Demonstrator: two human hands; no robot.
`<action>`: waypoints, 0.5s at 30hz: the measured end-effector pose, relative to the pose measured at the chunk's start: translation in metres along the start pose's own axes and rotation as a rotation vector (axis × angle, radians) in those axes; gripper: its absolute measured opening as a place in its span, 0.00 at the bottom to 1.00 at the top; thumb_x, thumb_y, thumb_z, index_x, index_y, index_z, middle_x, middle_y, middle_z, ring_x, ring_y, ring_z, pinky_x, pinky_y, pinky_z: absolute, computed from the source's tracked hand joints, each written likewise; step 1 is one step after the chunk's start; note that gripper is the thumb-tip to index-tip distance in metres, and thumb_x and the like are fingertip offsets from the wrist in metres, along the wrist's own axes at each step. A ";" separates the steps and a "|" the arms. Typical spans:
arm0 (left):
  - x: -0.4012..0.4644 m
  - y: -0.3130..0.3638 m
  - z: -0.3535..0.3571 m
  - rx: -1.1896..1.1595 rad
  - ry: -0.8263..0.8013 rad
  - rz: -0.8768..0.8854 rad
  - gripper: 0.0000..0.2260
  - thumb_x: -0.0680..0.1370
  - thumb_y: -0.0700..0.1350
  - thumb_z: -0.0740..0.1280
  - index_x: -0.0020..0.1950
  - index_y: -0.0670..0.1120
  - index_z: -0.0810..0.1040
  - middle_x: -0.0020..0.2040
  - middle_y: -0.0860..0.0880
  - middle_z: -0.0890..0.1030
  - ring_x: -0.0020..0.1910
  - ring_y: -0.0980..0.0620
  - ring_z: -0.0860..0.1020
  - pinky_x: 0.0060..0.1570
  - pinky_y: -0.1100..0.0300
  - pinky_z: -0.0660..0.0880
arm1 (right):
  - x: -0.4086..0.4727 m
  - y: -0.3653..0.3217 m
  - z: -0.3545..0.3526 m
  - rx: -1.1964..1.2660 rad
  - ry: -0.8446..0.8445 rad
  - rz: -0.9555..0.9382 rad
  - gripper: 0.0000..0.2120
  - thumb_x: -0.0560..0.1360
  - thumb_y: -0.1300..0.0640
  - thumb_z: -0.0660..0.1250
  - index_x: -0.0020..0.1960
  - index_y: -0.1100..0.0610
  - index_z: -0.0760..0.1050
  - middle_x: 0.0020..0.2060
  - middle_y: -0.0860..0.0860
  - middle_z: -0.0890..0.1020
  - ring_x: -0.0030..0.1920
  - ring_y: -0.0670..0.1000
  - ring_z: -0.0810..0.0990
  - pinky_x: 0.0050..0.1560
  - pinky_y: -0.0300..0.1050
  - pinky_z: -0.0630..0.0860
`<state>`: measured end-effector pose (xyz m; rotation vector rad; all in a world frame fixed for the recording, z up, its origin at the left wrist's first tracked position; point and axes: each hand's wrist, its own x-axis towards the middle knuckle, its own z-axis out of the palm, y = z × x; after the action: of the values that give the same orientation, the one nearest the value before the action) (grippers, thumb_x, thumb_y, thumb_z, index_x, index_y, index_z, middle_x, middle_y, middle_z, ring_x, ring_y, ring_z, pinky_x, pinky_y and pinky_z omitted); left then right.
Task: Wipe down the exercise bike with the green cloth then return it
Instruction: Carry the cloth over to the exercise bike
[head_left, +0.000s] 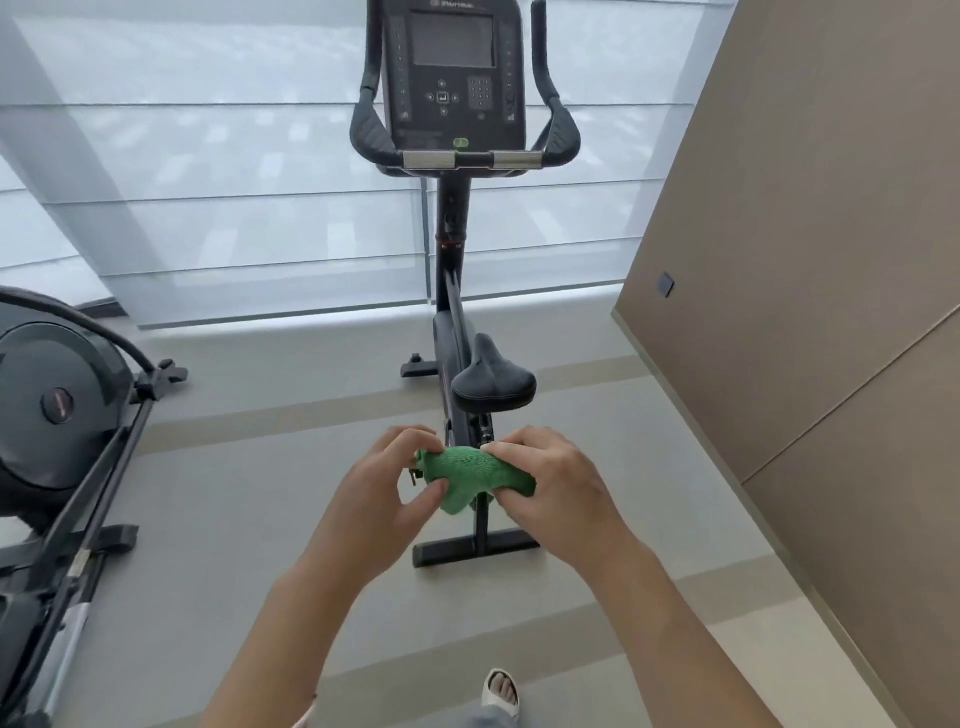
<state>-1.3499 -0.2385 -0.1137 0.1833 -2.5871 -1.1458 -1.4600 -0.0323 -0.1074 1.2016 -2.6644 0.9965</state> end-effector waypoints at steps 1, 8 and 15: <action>0.017 0.000 0.003 0.009 0.004 -0.006 0.15 0.77 0.45 0.76 0.58 0.59 0.76 0.61 0.68 0.76 0.55 0.61 0.80 0.56 0.68 0.75 | 0.014 0.012 -0.003 0.003 -0.002 -0.002 0.20 0.71 0.60 0.77 0.63 0.52 0.85 0.52 0.45 0.83 0.53 0.51 0.81 0.55 0.53 0.80; 0.098 -0.011 0.024 -0.082 0.052 -0.045 0.16 0.75 0.38 0.77 0.56 0.54 0.79 0.58 0.65 0.79 0.53 0.59 0.83 0.54 0.67 0.79 | 0.090 0.072 -0.001 0.020 -0.027 -0.014 0.21 0.71 0.58 0.74 0.63 0.50 0.85 0.54 0.43 0.83 0.54 0.49 0.80 0.58 0.51 0.78; 0.170 -0.036 0.033 -0.152 0.086 -0.017 0.09 0.76 0.41 0.77 0.52 0.52 0.83 0.60 0.60 0.80 0.59 0.53 0.82 0.58 0.53 0.82 | 0.144 0.105 0.022 0.034 -0.065 0.051 0.21 0.70 0.58 0.74 0.63 0.50 0.85 0.54 0.42 0.83 0.55 0.48 0.80 0.56 0.49 0.79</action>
<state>-1.5216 -0.2799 -0.1235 0.2157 -2.4167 -1.3045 -1.6273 -0.0878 -0.1381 1.1982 -2.7525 1.0314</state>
